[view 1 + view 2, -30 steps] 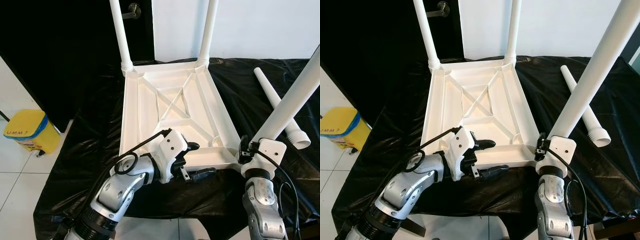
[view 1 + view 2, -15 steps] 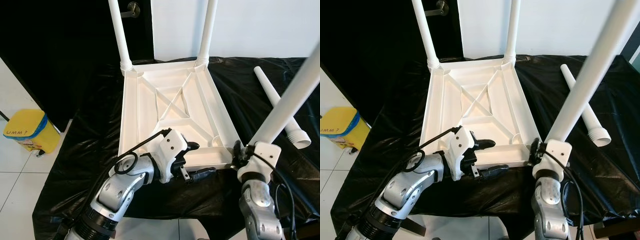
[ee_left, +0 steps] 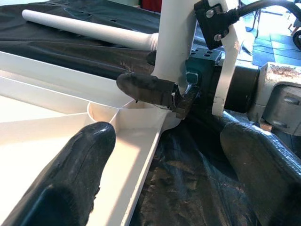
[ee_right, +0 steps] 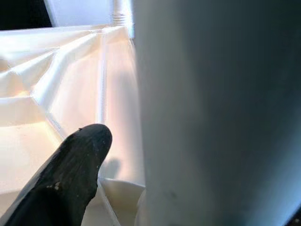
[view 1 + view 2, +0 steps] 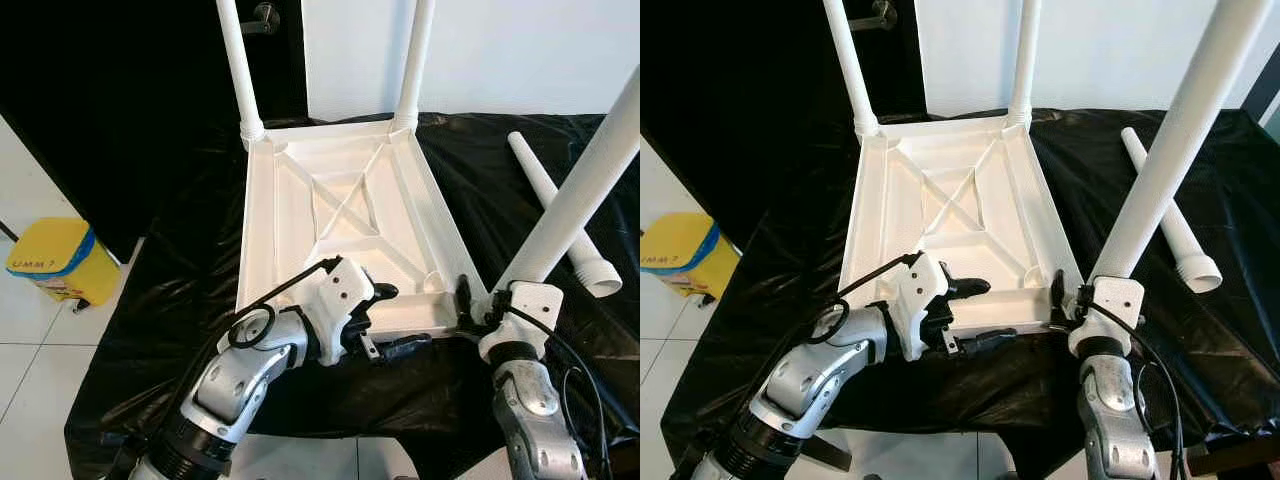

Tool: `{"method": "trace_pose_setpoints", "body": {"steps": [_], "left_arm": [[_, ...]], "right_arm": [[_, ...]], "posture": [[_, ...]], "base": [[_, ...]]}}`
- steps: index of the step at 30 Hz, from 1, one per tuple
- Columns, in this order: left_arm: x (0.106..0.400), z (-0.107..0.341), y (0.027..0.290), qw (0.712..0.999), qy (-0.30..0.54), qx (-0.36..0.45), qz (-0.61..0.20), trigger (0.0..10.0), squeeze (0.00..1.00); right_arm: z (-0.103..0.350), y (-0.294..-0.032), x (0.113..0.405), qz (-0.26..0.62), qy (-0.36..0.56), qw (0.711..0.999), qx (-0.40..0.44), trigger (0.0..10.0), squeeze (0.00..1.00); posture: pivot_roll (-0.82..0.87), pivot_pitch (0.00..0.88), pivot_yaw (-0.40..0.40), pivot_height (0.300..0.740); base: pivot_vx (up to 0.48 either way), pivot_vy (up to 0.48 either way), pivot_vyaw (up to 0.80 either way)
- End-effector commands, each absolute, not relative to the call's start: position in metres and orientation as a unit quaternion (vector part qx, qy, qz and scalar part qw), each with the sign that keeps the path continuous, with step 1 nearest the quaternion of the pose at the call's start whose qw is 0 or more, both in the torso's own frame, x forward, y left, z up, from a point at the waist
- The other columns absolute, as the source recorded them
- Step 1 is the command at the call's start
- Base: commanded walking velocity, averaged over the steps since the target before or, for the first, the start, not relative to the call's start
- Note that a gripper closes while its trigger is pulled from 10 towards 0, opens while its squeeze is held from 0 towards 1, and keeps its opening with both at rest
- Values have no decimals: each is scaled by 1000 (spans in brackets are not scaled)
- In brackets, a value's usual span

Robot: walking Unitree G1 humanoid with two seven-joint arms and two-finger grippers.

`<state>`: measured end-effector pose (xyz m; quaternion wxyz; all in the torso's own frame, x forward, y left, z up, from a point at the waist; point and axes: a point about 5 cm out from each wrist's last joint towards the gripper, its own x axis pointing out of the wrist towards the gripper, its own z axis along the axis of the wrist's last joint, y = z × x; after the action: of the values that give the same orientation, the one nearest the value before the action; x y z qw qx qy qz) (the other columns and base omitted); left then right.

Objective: Building children table

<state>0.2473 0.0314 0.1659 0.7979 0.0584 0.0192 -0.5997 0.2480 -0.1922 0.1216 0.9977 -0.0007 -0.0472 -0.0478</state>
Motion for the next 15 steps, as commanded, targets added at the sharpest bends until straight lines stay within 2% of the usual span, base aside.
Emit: {"method": "trace_pose_setpoints", "body": {"steps": [1,3,8,11,12,15], "left_arm": [[248,166,33,806,18,61,-588,10000,0],[248,166,33,806,18,61,-588,10000,0],[250,167,33,807,16,62,-588,10000,0],[250,167,33,807,16,62,-588,10000,0],[250,168,32,807,15,63,-587,10000,0],[250,168,32,807,15,63,-587,10000,0]], "right_arm": [[124,-190,249,5,-55,998,-5,10000,0],[124,-190,249,5,-55,998,-5,10000,0],[129,-196,252,74,-59,995,-30,10000,0],[129,-196,252,74,-59,995,-30,10000,0],[132,-199,254,102,-56,992,-46,10000,0],[132,-199,254,102,-56,992,-46,10000,0]], "posture": [[-248,62,31,740],[-248,62,31,740],[-247,57,32,740],[-247,57,32,740],[-247,57,34,740],[-247,57,34,740]], "base": [[0,0,0],[0,0,0],[0,0,0],[0,0,0],[0,0,0],[0,0,0]]}}
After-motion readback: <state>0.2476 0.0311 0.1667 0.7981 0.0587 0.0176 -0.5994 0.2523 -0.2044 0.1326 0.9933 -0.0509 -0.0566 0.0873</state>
